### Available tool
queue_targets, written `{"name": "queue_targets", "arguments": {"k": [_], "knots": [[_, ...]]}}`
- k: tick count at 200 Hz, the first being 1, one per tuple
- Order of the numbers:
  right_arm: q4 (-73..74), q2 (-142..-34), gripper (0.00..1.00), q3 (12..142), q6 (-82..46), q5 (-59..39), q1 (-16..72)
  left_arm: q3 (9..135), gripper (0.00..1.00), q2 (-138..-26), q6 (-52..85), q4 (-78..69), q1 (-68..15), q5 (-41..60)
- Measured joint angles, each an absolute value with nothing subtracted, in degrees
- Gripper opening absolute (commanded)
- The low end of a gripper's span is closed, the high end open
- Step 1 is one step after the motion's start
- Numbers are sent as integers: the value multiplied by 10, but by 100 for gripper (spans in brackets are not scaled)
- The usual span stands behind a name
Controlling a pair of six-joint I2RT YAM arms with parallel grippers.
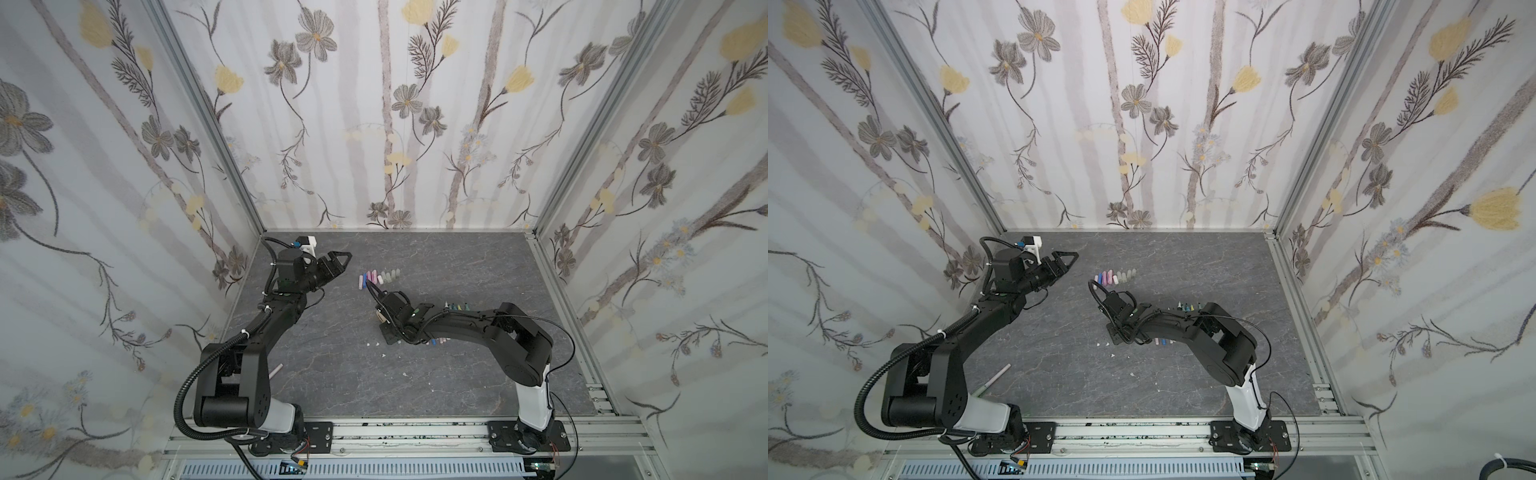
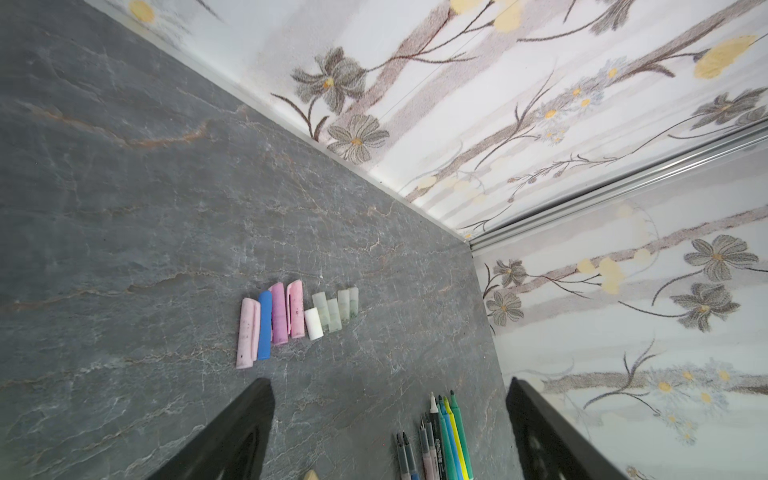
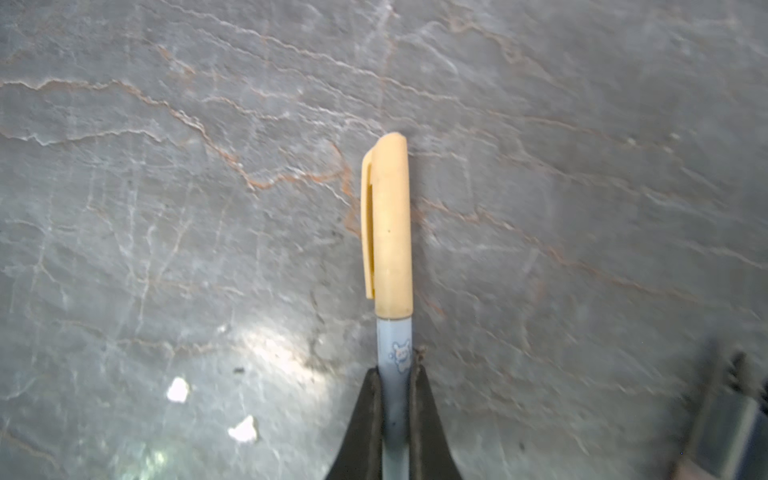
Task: Open the pen caps
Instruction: 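Lift the yellow-capped pen toward the left gripper while it reaches for the cap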
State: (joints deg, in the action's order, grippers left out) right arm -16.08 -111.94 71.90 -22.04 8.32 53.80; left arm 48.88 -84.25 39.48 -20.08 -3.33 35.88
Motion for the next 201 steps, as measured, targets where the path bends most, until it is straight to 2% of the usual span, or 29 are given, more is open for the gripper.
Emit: {"name": "queue_targets", "arguments": {"k": [31,83,154,201], "knots": [[-138,-1020,0,650,-225,70,505,481,83,-853,401,-201,-57,378],[-91,-879,0,576,-235,35,439,481,78,-885,425,-234,-166,395],[-71,-852,0,569,-240,33,429,488,65,-941,495,-327,-258,406],[-66,-852,0,569,-241,33,429,505,54,-976,511,-347,-276,405]]}}
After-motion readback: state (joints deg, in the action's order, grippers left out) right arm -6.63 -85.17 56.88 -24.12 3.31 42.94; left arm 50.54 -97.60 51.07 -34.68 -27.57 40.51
